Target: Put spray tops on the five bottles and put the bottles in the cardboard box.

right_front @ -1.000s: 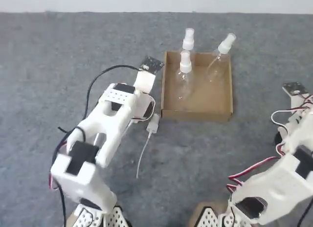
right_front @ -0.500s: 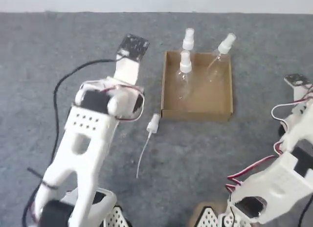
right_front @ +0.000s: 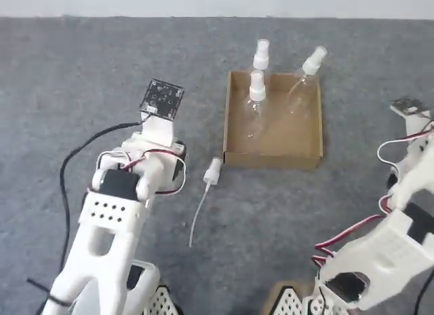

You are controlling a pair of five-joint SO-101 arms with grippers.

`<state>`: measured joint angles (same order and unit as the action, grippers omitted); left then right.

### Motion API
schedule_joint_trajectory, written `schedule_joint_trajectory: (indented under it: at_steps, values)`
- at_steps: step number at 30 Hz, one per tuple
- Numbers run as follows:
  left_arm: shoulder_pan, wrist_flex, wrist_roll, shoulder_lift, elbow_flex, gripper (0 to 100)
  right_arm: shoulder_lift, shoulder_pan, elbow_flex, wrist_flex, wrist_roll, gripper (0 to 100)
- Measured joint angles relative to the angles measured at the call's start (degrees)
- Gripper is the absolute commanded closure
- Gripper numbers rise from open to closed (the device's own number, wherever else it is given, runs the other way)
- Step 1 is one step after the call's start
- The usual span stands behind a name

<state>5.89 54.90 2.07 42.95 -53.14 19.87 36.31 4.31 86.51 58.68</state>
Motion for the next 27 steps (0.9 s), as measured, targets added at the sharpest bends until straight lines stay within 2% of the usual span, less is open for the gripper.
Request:
schedule_joint_trajectory:
  at_steps: [4,8,14,21,24,27]
  values:
    - [0.0,-0.18,0.0,0.18,-0.09,99,0.0,0.0,-2.55,-0.09,0.26,72.0]
    - [0.0,-0.18,0.0,0.18,-0.09,99,0.0,0.0,-7.47,-5.45,0.26,72.2]
    - [0.0,-0.18,0.0,0.18,-0.09,99,0.0,0.09,-12.66,-13.63,0.18,86.0]
    - [0.0,-0.18,0.0,0.18,-0.09,99,-1.85,0.18,-11.52,-15.38,-6.42,96.4]
    - [-0.18,-0.18,0.0,0.79,-0.09,99,-8.09,-0.62,-10.02,-12.66,-9.85,97.2]
    - [-0.35,-0.18,0.0,0.97,0.26,99,-16.88,-4.57,-9.76,-9.14,-13.54,97.2]
